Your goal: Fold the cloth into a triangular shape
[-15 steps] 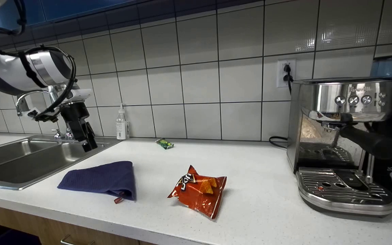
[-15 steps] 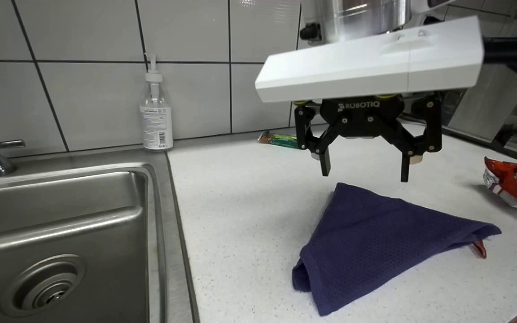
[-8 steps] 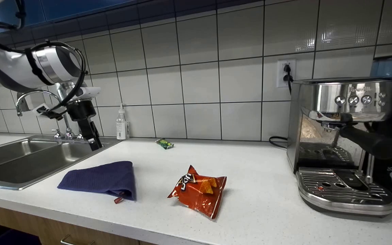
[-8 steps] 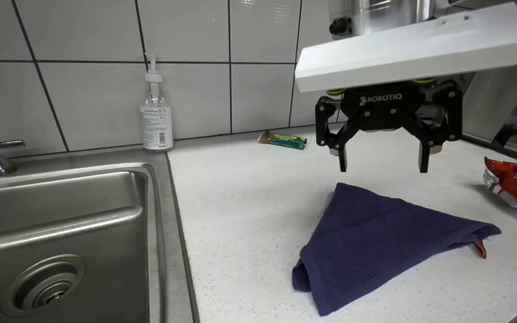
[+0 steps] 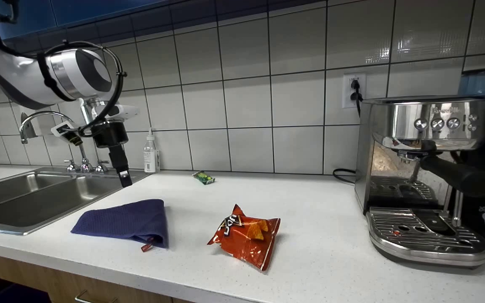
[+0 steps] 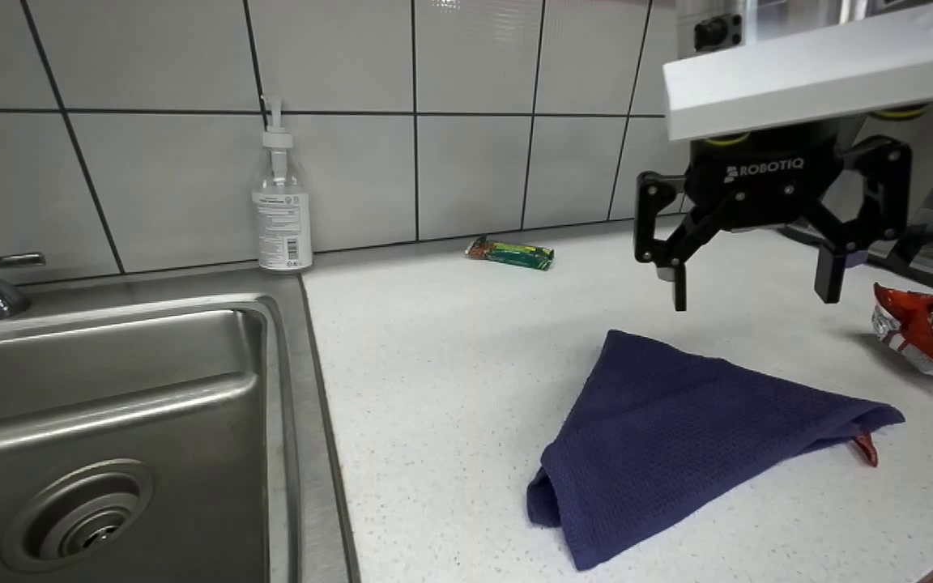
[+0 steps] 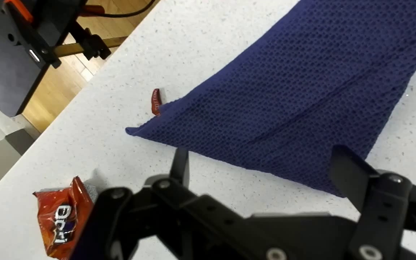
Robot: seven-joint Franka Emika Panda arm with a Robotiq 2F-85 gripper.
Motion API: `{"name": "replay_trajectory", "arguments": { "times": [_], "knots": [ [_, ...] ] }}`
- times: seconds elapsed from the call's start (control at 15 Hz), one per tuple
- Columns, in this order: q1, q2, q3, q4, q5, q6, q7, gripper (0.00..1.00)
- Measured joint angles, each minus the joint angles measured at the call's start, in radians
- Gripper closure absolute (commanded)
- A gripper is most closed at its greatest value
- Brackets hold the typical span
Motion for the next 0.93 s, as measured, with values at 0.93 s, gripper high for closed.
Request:
{"name": "replay_trajectory", "arguments": {
  "times": [0.93],
  "knots": [
    [-0.112,-0.295,-0.059,-0.231,0.063,0.005,-0.398,0.00]
  ]
}}
